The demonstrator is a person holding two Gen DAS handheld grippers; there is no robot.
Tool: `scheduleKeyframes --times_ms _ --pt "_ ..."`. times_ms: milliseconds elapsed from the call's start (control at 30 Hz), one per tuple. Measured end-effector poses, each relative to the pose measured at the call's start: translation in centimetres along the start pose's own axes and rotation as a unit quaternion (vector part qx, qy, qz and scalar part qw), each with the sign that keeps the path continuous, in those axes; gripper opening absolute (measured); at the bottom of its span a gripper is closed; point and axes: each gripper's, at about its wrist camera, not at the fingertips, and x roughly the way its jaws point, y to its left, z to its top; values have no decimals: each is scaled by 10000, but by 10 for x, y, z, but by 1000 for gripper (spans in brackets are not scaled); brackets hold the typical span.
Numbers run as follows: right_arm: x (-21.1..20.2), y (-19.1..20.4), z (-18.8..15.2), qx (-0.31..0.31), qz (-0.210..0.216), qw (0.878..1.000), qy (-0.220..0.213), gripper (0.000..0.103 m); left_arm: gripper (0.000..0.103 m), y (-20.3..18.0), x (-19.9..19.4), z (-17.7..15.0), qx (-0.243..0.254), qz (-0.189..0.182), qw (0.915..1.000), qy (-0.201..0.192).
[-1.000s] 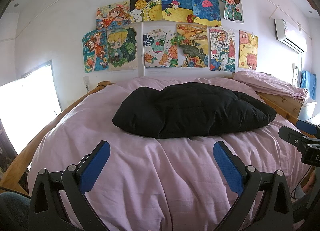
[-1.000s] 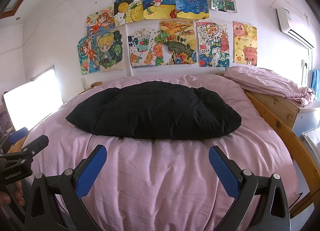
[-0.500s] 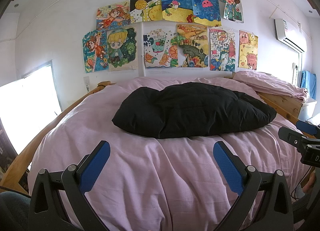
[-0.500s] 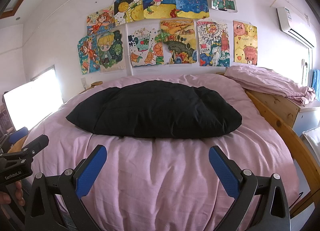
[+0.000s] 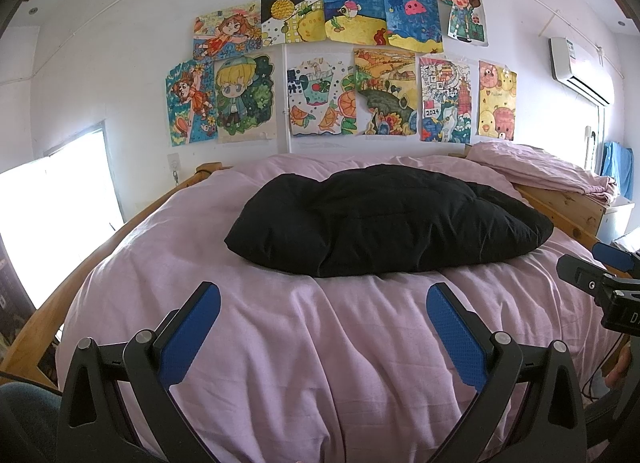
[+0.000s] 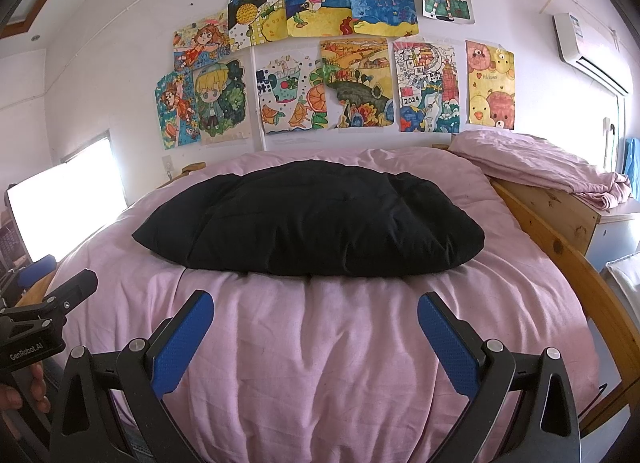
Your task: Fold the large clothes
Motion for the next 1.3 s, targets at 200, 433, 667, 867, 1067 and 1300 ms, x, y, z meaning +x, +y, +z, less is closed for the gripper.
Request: scheduleKeyframes --times_ms 200,433,667,867,1067,1300 --pt "0 -1 1 3 -1 10000 7 103 101 0 0 0 2 -2 10000 0" --pt "0 0 1 13 -1 10000 9 103 101 0 0 -1 2 -4 10000 -5" --pt "0 -1 2 12 0 10000 8 103 101 0 0 -1 -1 19 10000 3" --pt "0 0 2 22 -2 10000 17 103 101 8 0 3 -231 -150 9995 132" --pt "0 0 2 29 -2 10000 15 103 101 11 1 5 -122 -32 9997 188" --pt "0 -1 3 33 3 10000 16 103 101 19 6 5 -107 28 9997 209"
